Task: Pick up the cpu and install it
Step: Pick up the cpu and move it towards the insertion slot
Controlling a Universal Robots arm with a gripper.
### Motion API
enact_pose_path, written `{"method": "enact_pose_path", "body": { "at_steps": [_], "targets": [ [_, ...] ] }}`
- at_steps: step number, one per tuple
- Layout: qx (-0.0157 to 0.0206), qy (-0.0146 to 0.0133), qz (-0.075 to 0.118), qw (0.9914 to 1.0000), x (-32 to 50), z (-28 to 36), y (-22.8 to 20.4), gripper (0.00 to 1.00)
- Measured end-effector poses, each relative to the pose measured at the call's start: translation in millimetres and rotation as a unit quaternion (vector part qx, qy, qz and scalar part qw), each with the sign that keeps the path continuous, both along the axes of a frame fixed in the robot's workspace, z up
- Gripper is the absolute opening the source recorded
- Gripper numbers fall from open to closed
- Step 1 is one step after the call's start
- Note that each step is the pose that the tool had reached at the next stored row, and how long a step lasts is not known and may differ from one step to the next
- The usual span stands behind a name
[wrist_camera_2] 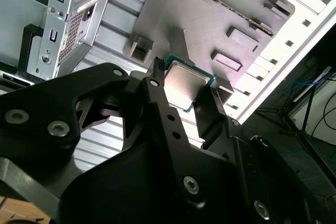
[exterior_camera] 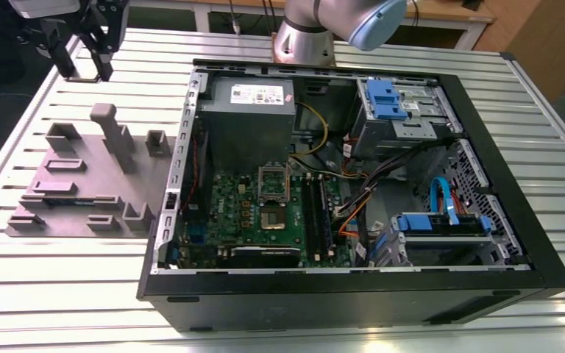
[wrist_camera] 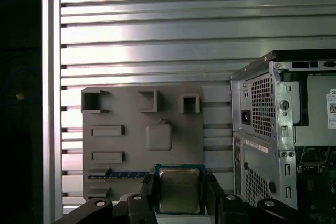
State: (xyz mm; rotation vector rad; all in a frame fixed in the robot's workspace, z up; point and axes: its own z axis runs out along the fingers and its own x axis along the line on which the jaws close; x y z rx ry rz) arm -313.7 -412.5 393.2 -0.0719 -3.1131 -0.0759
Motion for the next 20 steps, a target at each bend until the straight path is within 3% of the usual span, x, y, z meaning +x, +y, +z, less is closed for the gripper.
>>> {"method": "enact_pose_path", "body": {
  "at_steps": [20],
  "targets": [
    [0.0, 0.0, 0.0, 1.0, 14.6, 0.0, 0.0, 0.47]
  ]
}}
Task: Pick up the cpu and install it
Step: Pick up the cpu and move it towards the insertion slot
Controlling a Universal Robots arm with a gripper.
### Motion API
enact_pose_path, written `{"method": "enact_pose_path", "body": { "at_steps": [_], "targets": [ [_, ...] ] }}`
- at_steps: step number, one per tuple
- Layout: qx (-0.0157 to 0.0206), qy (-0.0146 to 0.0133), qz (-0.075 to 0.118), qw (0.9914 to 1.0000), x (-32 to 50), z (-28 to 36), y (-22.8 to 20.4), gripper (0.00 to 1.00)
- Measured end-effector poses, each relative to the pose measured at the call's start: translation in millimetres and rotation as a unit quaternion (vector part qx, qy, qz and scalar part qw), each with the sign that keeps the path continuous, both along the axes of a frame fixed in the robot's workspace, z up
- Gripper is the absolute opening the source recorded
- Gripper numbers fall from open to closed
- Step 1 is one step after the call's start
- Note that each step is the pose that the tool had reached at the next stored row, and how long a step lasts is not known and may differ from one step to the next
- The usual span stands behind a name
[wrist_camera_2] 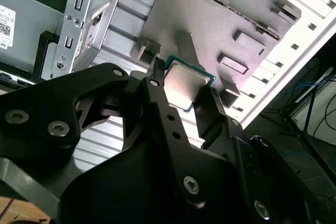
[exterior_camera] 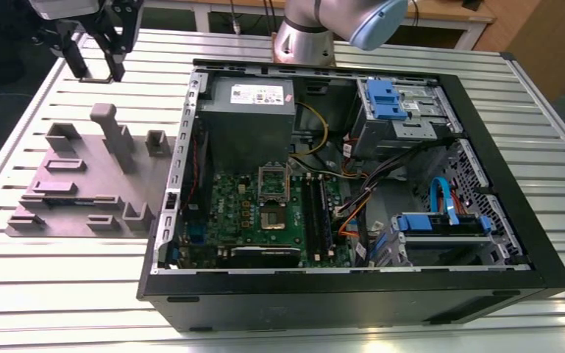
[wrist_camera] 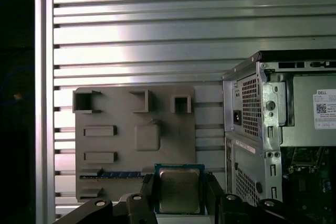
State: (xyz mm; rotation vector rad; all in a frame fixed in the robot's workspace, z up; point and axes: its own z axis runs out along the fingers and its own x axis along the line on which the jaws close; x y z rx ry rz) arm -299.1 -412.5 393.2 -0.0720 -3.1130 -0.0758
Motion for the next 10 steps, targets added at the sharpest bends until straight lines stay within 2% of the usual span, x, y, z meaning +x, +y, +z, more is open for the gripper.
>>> {"method": "enact_pose_path", "body": {
  "at_steps": [10],
  "targets": [
    [0.0, 0.0001, 0.0, 1.0, 13.9, 0.0, 0.0, 0.47]
  ]
}}
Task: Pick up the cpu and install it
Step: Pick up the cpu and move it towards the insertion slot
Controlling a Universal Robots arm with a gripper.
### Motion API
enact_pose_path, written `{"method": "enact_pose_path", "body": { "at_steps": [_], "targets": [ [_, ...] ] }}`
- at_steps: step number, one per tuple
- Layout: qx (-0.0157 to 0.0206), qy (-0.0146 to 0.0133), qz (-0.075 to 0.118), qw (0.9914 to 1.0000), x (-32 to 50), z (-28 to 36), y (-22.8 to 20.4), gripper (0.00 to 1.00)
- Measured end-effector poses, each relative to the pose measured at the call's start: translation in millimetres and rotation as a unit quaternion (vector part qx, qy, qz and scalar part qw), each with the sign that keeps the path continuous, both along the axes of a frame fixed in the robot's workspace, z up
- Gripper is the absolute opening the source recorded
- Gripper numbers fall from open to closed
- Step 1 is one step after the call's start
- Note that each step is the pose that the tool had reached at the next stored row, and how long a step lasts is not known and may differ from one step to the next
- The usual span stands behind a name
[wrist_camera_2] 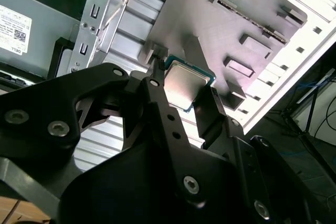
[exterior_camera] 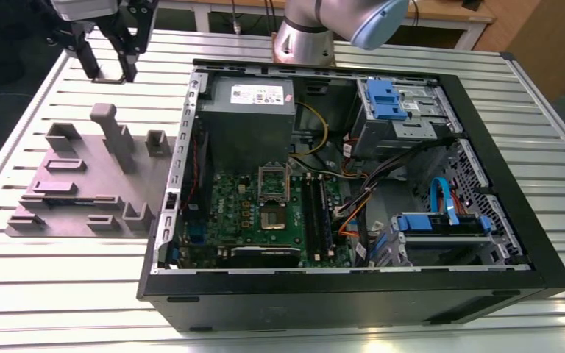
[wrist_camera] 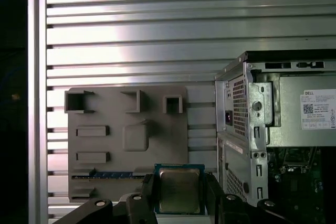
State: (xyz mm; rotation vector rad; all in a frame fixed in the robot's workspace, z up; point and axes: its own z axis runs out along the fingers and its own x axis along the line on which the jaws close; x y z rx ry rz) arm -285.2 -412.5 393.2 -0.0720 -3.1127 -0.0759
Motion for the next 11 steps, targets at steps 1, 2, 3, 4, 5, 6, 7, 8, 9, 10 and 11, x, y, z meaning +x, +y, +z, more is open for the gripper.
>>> {"method": "enact_pose_path", "body": {
  "at_steps": [1, 2, 3, 4, 5, 6, 7, 8, 9, 10, 11],
  "targets": [
    [0.0, 0.0, 0.0, 1.0, 1.5, 0.0, 0.0, 0.47],
    [0.0, 0.0001, 0.0, 1.0, 3.3, 0.1, 0.0, 0.47],
    [0.0, 0.0001, 0.0, 1.0, 5.1, 0.0, 0.0, 0.47],
    [0.0, 0.0001, 0.0, 1.0, 6.4, 0.0, 0.0, 0.47],
    [0.0001, 0.0, 0.0, 1.0, 7.0, -0.1, -0.3, 0.47],
    [0.0, 0.0001, 0.0, 1.0, 7.5, 0.0, -0.8, 0.47],
    [0.0, 0.0001, 0.0, 1.0, 8.1, -0.1, -1.5, 0.47],
    [0.0, 0.0001, 0.0, 1.0, 8.5, -0.1, -2.4, 0.47],
    [0.0, 0.0001, 0.0, 1.0, 8.9, -0.1, -3.7, 0.47],
    [0.0, 0.0001, 0.0, 1.0, 9.4, -0.1, -5.3, 0.47],
    [0.0, 0.0001, 0.0, 1.0, 10.1, -0.2, -6.3, 0.47]
  ]
}}
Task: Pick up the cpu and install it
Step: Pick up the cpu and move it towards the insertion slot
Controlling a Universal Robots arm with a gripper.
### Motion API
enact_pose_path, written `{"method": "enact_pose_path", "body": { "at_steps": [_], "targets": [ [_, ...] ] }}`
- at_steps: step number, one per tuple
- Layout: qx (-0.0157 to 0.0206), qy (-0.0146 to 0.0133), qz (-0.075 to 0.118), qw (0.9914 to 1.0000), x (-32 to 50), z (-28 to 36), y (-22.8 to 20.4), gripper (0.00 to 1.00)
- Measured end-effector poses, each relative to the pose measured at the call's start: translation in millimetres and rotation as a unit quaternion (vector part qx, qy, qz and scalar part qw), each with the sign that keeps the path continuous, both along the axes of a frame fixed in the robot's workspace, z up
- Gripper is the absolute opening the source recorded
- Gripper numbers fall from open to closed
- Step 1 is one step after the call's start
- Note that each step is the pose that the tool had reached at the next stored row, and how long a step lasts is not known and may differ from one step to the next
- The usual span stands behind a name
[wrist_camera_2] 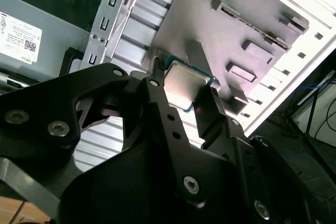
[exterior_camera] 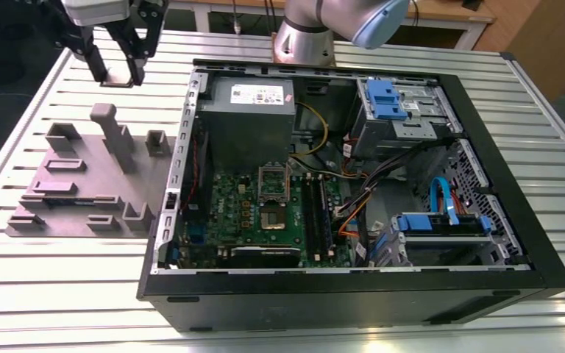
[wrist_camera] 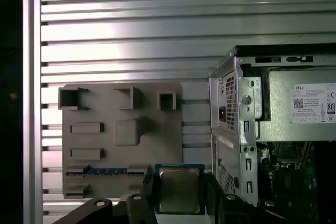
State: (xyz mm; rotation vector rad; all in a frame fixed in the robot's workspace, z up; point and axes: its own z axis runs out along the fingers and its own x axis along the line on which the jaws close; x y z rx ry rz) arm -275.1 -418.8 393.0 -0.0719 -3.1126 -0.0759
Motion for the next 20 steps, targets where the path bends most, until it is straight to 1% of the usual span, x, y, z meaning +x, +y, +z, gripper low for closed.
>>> {"method": "enact_pose_path", "body": {
  "at_steps": [9, 20],
  "targets": [
    [0.0, 0.0, 0.0, 1.0, 10.3, 0.0, -0.3, 0.47],
    [0.0, 0.0, 0.0, 1.0, 13.3, 0.0, -0.3, 0.47]
  ]
}}
